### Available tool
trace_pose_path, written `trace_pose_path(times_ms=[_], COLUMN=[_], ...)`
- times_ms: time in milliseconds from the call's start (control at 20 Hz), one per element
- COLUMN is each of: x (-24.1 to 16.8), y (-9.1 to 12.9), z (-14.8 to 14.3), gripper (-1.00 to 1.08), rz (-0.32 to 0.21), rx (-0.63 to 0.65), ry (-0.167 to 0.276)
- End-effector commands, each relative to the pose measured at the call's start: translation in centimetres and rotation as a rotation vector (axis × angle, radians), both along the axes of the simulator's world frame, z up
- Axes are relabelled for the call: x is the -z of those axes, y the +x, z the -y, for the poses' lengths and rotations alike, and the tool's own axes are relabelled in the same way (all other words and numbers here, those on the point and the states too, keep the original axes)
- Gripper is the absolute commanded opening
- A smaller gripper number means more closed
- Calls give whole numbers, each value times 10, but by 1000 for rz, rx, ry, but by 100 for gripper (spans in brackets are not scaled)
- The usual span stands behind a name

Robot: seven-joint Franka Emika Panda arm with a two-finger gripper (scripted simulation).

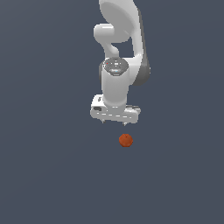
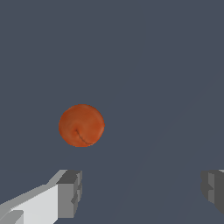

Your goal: Pick up the object and move it to a goal position.

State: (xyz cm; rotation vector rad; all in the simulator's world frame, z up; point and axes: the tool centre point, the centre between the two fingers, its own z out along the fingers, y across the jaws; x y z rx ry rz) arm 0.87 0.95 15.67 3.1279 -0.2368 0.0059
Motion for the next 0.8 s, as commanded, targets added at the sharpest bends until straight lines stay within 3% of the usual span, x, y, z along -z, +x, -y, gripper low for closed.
trace_pose_path(times_ms=[0,750], x=[3,28], y=[2,18], z=[-4,-31], gripper=[100,100], rz=[0,-3], rx=[51,424], ry=[2,8])
